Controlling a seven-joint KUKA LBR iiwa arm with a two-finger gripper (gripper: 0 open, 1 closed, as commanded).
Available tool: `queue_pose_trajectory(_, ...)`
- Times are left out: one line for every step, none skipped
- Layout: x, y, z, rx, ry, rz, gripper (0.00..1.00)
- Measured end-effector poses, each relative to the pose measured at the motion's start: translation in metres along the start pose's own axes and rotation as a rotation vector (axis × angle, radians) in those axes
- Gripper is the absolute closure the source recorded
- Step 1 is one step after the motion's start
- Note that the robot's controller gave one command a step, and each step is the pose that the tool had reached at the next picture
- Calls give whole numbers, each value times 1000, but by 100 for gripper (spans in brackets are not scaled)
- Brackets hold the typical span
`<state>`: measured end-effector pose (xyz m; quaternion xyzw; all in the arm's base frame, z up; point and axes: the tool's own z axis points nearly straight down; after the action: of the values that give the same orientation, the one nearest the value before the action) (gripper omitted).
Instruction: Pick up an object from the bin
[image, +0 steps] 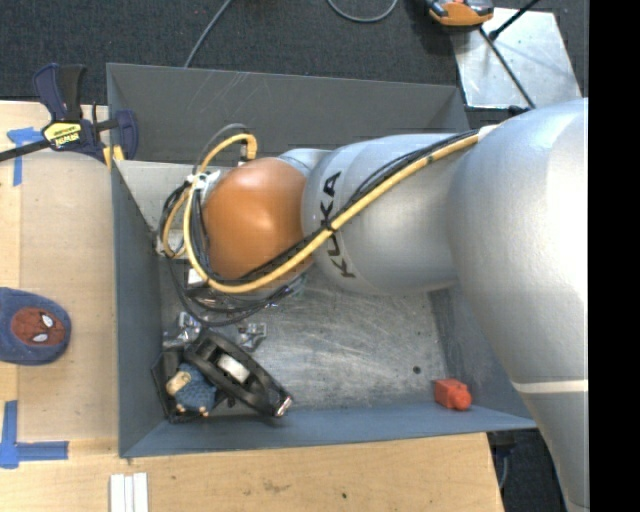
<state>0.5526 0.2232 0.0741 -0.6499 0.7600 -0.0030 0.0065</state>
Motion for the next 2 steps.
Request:
queue_pose_trajectory(-1,-1,-1,3,-3,2,100)
queue_pose_trajectory(1,-3,-111,-3,-1,-51,100)
